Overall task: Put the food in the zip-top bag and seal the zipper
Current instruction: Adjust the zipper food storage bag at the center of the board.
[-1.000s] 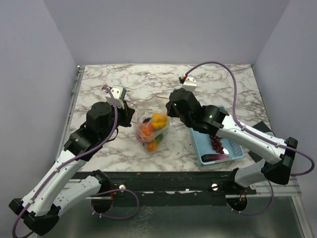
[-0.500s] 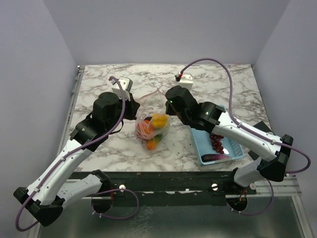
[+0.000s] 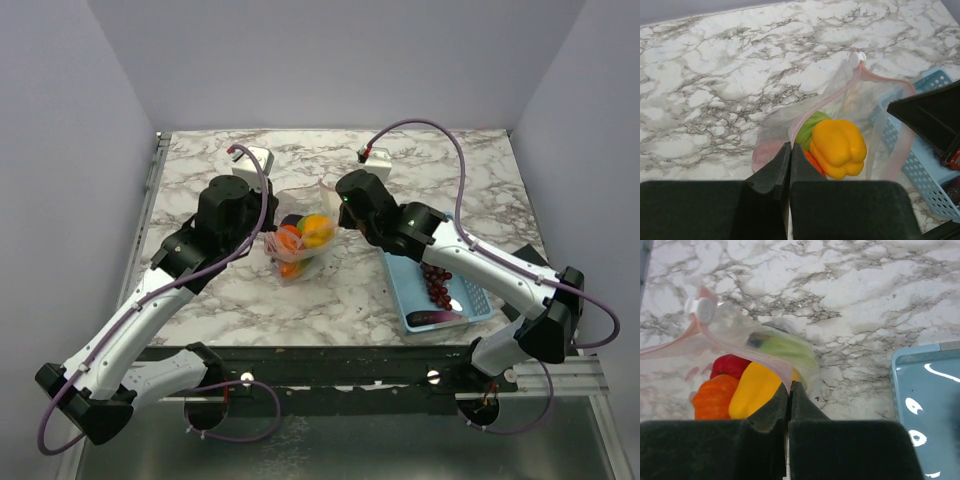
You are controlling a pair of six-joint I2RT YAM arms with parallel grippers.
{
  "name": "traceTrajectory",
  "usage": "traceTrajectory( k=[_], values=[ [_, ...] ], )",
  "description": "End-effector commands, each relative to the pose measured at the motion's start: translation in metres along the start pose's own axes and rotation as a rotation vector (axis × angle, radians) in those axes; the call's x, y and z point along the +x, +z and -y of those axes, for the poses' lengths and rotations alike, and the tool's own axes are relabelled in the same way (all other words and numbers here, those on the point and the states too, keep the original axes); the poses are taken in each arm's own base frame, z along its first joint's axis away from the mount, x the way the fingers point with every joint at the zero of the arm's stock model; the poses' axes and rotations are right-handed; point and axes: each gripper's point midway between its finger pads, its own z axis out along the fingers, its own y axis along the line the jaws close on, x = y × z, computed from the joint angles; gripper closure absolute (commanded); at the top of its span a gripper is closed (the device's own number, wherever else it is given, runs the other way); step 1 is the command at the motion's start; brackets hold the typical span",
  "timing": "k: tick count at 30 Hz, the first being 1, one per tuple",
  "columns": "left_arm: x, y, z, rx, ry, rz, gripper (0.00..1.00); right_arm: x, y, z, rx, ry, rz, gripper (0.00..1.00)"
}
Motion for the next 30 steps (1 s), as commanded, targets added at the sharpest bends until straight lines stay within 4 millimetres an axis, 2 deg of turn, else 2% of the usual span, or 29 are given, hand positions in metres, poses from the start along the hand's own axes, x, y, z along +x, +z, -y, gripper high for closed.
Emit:
traceTrajectory(
  k=[1, 5, 10, 11, 14, 16, 22, 30],
  values=[
    [0.012, 0.011, -0.007, -0.028, 0.022, 0.014, 1.00, 0.031, 0.020, 0.013, 0.027, 0.022, -0.069, 0.99],
    [0.021, 0.013, -0.007, -0.020, 0.028, 0.009, 1.00, 0.047, 0.020, 0.027, 0.050, 0.023, -0.098, 0.99],
    [0.023, 0.011, -0.003, 0.010, 0.025, 0.031, 1.00, 0.051, 0.011, 0.034, 0.037, 0.033, -0.107, 0.99],
    [0.024, 0.011, -0.002, 0.016, 0.023, 0.033, 1.00, 0.050, 0.008, 0.034, 0.029, 0.036, -0.108, 0.93],
    [0.025, 0.009, 0.001, 0.039, 0.018, 0.045, 1.00, 0.042, -0.002, 0.034, 0.010, 0.042, -0.096, 0.64],
    [0.026, 0.009, 0.003, 0.055, 0.018, 0.047, 1.00, 0.035, -0.011, 0.039, 0.012, 0.046, -0.081, 0.52],
    [0.028, 0.008, 0.004, 0.065, 0.021, 0.048, 1.00, 0.023, -0.040, 0.062, 0.042, 0.045, -0.060, 0.42],
    [0.030, 0.005, 0.005, 0.078, 0.022, 0.050, 1.00, 0.042, -0.065, 0.114, 0.229, 0.035, -0.124, 0.35]
  ],
)
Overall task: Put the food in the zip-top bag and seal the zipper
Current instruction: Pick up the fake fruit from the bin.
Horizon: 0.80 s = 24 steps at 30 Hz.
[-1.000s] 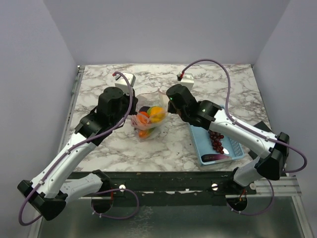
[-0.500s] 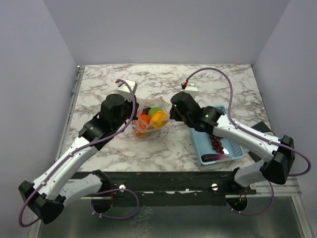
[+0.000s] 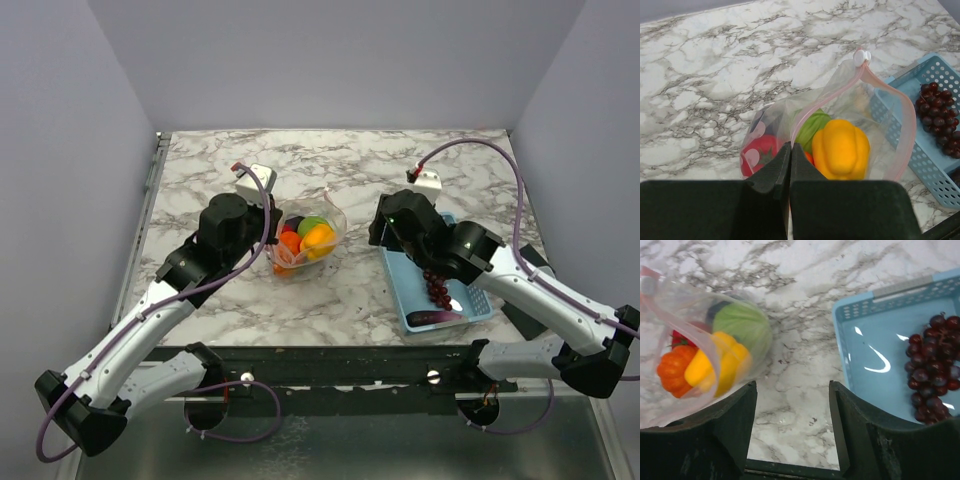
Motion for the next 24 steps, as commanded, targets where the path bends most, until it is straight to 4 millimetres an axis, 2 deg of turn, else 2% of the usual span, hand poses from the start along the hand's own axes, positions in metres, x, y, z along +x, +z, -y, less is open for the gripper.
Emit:
traceTrajectory(
  k=[1, 7, 13, 18, 24],
  values=[
    [-0.006, -0.004, 0.003, 0.025, 0.004, 0.033, 1.00, 0.022, -0.009, 0.051, 0.195, -0.022, -0.056, 0.35],
    [-0.006, -0.007, 0.003, 0.028, 0.002, 0.038, 1.00, 0.043, -0.017, 0.084, 0.301, 0.028, -0.083, 0.31],
    [-0.006, -0.008, 0.003, 0.032, 0.001, 0.040, 1.00, 0.061, -0.013, 0.118, 0.436, 0.034, -0.101, 0.26],
    [-0.006, -0.008, 0.004, 0.037, 0.000, 0.039, 1.00, 0.068, 0.005, 0.138, 0.466, 0.051, -0.133, 0.24],
    [-0.004, -0.008, 0.003, 0.032, 0.001, 0.037, 1.00, 0.070, 0.030, 0.154, 0.492, 0.067, -0.168, 0.07]
  ],
)
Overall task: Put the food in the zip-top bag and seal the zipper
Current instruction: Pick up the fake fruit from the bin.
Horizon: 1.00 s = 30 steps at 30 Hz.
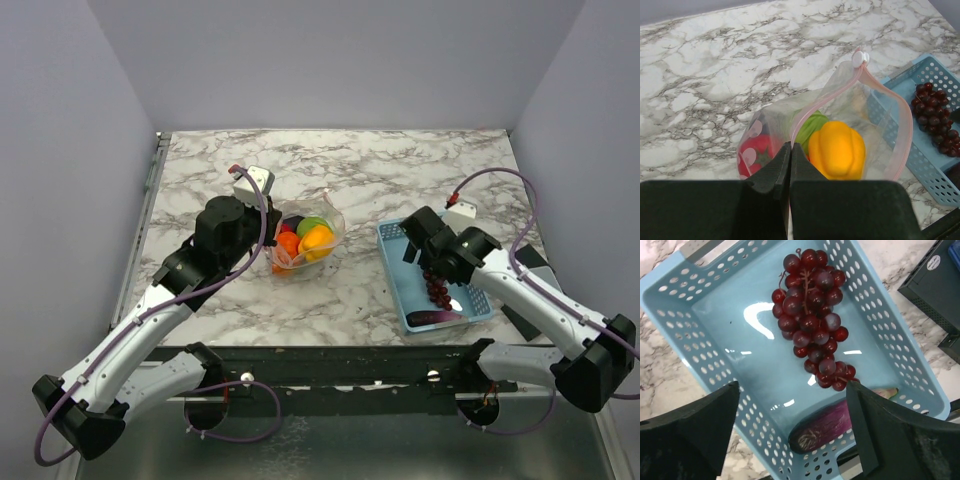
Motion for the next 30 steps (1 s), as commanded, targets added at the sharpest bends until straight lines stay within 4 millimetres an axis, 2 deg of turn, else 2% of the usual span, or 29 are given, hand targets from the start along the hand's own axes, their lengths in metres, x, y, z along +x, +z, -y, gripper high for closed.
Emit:
traceTrajectory(
  k=[1, 5, 17, 26, 29, 30],
  values=[
    [-0.003, -0.003, 0.001, 0.015, 0.002, 0.023, 1.00, -0.005, 0.020, -0.006, -0.007, 0.006, -0.013, 0.05],
    [-0.004, -0.004, 0.001, 0.016, 0.005, 0.024, 1.00, -0.004, 0.042, -0.004, 0.013, 0.011, -0.040, 0.00],
    [-0.002, -0.003, -0.001, 0.007, 0.008, 0.022, 1.00, 0.017, 0.104, 0.004, 0.060, 0.020, -0.164, 0.00],
    [0.000, -0.002, -0.001, 0.003, 0.009, 0.016, 1.00, 0.028, 0.131, 0.012, 0.103, 0.051, -0.201, 0.14],
    [0.001, -0.001, -0.002, 0.002, 0.011, 0.012, 1.00, 0.033, 0.138, 0.013, 0.102, 0.051, -0.215, 0.22],
    [0.001, -0.001, -0.001, 0.003, 0.013, 0.013, 1.00, 0.034, 0.139, 0.012, 0.098, 0.050, -0.218, 0.28]
  ],
)
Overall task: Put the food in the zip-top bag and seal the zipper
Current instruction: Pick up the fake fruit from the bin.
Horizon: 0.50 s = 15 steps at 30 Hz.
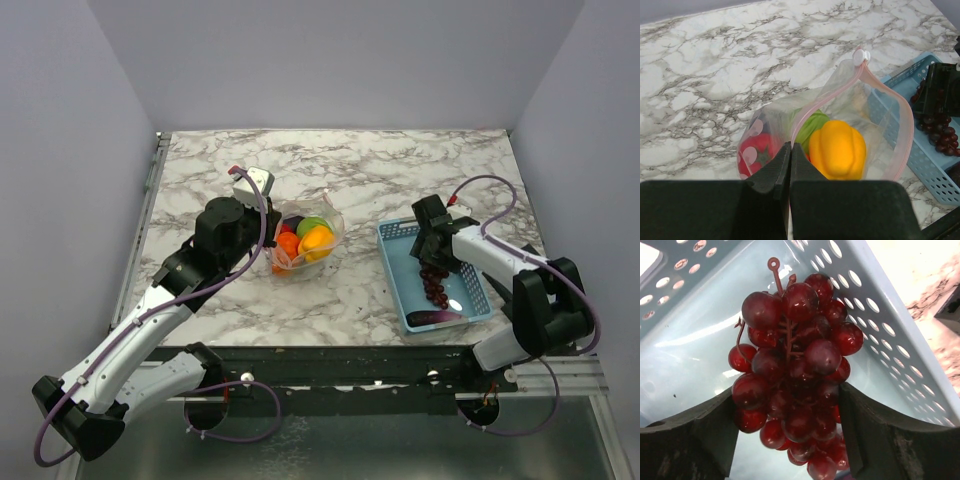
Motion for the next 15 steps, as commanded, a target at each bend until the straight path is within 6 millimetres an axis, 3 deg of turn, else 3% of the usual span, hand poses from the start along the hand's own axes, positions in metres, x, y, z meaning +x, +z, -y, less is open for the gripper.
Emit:
traceTrajectory(
  k=[1, 2, 8, 15],
  values=[
    [0.000, 0.000, -0.001, 0.003, 0.012, 0.012, 1.00, 0.007, 0.013, -0.006, -0.028, 0.005, -0.024, 0.33],
    [-0.001, 0.000, -0.001, 0.001, 0.011, 0.012, 1.00, 0.008, 0.014, -0.006, -0.027, 0.000, -0.026, 0.39],
    [0.000, 0.000, -0.001, 0.001, 0.013, 0.011, 1.00, 0.010, 0.015, -0.004, -0.026, -0.014, -0.030, 0.98],
    [0.000, 0.000, -0.001, 0.002, 0.013, 0.008, 1.00, -0.006, -0.010, -0.004, -0.089, 0.002, 0.026, 0.99]
  ],
)
